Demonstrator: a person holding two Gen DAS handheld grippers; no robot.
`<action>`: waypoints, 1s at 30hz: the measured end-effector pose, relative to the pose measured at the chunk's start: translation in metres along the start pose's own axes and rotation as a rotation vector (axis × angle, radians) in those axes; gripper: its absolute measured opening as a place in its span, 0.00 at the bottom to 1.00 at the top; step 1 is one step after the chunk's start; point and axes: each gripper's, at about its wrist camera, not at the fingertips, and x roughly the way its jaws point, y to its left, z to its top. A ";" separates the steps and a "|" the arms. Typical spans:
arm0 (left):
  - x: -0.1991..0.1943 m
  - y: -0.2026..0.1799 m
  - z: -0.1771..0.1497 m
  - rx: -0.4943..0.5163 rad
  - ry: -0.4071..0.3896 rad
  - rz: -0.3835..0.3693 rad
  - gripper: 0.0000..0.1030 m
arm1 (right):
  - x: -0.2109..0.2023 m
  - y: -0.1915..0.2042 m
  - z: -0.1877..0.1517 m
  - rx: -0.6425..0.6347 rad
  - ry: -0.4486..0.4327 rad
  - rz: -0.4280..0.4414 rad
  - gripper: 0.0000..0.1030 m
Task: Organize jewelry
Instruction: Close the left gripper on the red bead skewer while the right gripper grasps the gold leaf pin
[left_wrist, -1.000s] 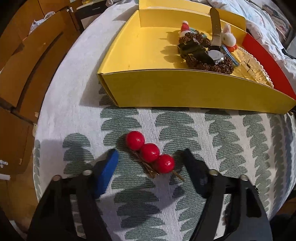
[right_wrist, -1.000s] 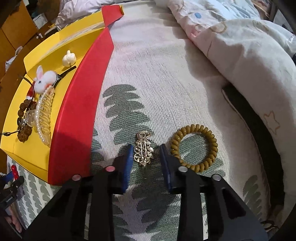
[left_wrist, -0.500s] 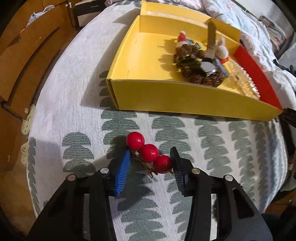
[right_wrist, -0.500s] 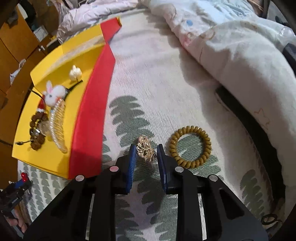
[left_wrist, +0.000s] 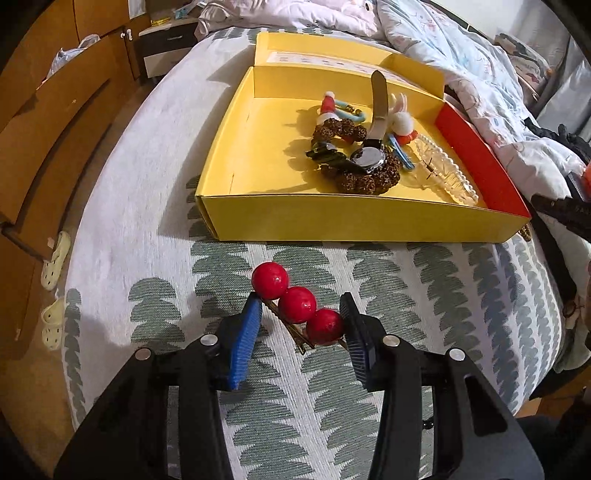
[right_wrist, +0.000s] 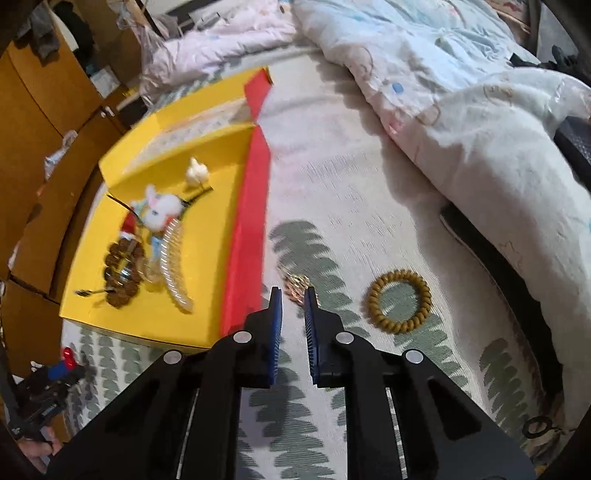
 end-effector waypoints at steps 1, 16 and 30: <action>0.001 0.001 0.000 -0.004 0.004 -0.001 0.43 | 0.004 -0.001 -0.002 -0.006 0.016 -0.004 0.14; 0.008 -0.001 -0.002 -0.008 0.033 -0.010 0.43 | 0.051 -0.004 0.008 -0.024 0.113 0.033 0.28; 0.015 -0.002 -0.005 -0.010 0.064 -0.022 0.43 | 0.067 -0.027 0.010 0.047 0.141 0.139 0.52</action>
